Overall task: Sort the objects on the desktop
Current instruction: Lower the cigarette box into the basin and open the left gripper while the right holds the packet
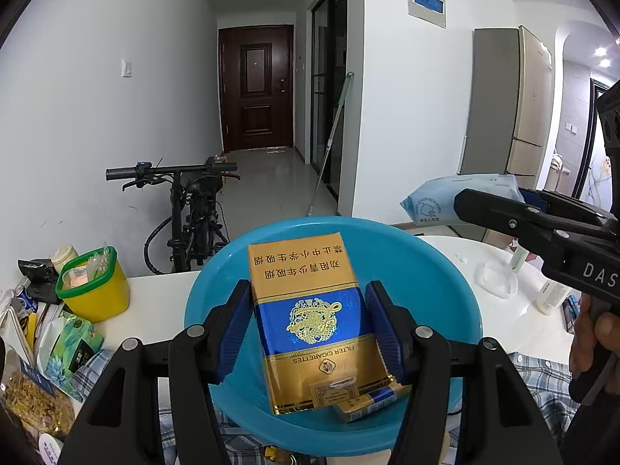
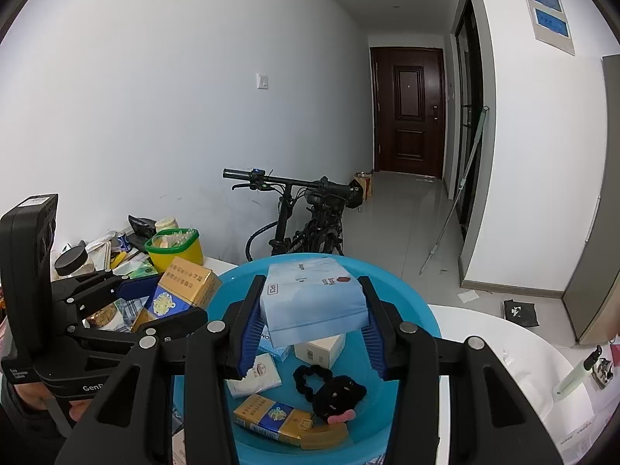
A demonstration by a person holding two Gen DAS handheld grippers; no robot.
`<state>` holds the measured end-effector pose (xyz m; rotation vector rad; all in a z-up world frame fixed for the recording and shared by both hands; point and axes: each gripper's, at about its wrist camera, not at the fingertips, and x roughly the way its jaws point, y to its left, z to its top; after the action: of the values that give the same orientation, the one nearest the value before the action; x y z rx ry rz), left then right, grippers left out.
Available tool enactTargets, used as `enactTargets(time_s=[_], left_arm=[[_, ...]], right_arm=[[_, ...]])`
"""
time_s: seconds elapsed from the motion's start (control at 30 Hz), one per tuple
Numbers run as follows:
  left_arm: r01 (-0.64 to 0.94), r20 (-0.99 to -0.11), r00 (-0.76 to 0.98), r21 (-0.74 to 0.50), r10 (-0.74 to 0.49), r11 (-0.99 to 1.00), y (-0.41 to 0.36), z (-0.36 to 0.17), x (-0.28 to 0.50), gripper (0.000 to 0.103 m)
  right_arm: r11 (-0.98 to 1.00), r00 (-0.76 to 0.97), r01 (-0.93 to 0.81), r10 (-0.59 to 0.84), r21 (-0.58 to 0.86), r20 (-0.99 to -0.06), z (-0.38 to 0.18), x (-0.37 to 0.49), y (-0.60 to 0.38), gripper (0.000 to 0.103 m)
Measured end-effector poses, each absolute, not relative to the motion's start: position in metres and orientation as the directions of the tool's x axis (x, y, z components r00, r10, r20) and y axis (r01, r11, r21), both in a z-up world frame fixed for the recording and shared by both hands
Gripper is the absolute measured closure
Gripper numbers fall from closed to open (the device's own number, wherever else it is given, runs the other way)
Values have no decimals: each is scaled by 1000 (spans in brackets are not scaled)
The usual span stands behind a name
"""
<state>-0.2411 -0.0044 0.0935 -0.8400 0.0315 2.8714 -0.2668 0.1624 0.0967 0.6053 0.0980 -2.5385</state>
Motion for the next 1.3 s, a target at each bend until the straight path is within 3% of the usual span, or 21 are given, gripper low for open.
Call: enactTargets(time_s=[1.3], left_arm=[[-150,-563,-815,-18,134,-989,-5,83,-251,41]], right_arm=[[-862,-755,505,-464,41,-465,94,-269,161,59]])
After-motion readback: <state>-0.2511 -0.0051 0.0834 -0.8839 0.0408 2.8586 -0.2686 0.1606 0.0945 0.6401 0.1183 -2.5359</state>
